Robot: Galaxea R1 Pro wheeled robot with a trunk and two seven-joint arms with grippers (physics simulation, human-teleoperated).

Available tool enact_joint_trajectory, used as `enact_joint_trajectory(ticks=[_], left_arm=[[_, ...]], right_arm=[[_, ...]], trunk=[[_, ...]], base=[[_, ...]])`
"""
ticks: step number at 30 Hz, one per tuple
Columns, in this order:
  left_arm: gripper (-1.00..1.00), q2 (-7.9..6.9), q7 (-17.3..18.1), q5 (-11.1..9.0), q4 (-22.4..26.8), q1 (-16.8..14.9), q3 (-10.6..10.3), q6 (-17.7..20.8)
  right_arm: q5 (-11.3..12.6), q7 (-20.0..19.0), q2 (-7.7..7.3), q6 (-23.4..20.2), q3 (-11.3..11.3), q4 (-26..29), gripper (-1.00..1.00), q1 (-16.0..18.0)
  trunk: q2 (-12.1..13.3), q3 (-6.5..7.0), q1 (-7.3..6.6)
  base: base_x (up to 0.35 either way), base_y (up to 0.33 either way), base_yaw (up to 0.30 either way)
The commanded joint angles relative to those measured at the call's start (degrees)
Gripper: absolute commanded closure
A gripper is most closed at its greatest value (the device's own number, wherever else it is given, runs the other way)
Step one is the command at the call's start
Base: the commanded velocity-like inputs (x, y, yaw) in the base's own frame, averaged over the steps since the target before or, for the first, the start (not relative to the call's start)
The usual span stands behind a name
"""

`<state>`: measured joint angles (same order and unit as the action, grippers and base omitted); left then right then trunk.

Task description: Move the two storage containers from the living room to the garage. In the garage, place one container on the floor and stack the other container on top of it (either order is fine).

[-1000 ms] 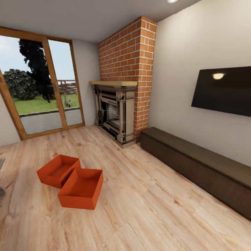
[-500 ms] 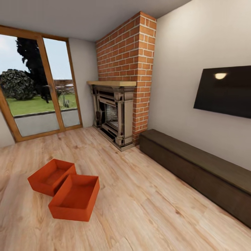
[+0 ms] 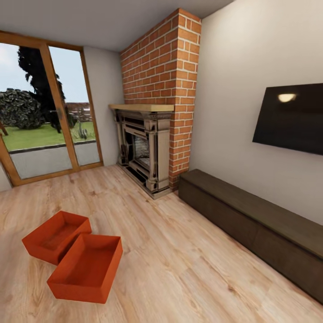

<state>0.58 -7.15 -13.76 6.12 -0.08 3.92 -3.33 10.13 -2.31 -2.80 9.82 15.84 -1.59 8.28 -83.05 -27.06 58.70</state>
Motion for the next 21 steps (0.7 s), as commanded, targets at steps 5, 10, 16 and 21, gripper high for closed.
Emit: enact_joint_trajectory(ticks=[5,10,16,21], left_arm=[[-1.0,0.03,-0.1,-0.1,0.0,0.0,0.3,0.8],[-1.0,-0.05,-0.1,-0.1,0.0,0.0,0.3,1.3],[-1.0,-0.05,-0.1,-0.1,0.0,0.0,0.3,1.2],[-1.0,-0.06,-0.1,-0.1,0.0,0.0,0.3,1.2]], right_arm=[[0.6,-0.2,-0.01,0.4,0.4,-0.2,-1.0,0.1],[0.6,-0.2,-0.02,0.4,0.5,-0.2,-1.0,0.1],[0.6,-0.2,-0.02,0.4,0.5,-0.2,-1.0,0.1],[0.7,-0.2,-0.37,0.3,0.5,-0.2,-1.0,0.1]], trunk=[[0.0,-0.05,0.03],[0.0,-0.05,0.03],[0.0,-0.05,0.03],[0.0,-0.05,0.03]], base=[[0.314,-0.088,0.0],[0.314,-0.089,0.0],[0.314,-0.089,0.0],[0.314,-0.089,0.0]])
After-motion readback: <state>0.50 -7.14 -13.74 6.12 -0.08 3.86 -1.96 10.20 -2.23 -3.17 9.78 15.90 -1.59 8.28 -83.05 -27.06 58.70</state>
